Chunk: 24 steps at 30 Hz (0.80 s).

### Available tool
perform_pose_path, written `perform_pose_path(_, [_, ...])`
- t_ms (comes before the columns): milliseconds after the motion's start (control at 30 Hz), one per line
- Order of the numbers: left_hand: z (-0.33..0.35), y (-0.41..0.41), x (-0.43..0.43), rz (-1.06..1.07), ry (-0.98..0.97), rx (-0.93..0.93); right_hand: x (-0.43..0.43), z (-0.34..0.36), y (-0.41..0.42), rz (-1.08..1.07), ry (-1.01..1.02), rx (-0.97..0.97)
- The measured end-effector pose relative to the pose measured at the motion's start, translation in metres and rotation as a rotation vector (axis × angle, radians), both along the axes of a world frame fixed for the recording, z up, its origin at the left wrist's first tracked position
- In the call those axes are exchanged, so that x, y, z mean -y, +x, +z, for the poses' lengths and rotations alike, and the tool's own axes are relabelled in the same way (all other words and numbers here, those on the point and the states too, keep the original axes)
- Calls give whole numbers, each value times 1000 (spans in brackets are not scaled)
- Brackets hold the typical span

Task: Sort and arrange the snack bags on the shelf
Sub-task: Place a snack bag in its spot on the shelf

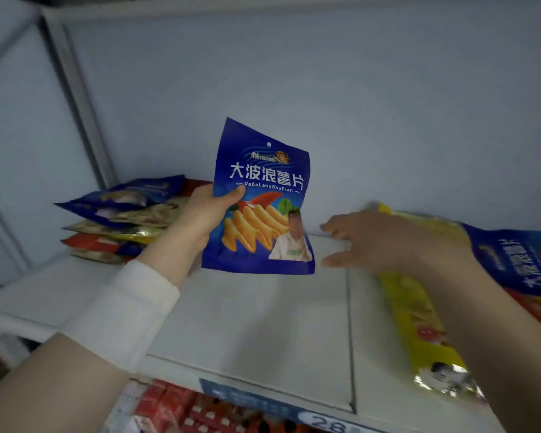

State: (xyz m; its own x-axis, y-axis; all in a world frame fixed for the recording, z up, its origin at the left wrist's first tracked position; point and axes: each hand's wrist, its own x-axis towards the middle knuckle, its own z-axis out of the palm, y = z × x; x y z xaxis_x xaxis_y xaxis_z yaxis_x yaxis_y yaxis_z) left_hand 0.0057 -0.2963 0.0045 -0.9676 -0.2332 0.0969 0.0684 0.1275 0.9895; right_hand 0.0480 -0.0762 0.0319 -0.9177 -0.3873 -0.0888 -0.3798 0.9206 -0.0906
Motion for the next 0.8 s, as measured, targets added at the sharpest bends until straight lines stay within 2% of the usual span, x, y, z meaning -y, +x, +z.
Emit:
perform_pose_path(233, [24,-60,174,62,-43,156,150,-5,-65,63,-86,-71])
perform_pose_path(433, [31,-124,247,60,-104,387,201,-3,-119,68,-59,-88])
perform_pose_path(567, [15,-159,273,130,-196,417,219,-6,-150,98,-57,-85])
perform_pose_path(633, [8,-170,279,143,-303,386,229,-7,-162,109,-45,-75])
perform_pose_path(733, [3,-181,281,155,-644,381,244,-8,-176,89,-27,-36])
perform_pose_path(800, [1,-186,282,161,-789,362,253,-8,-182,73,-19,-35])
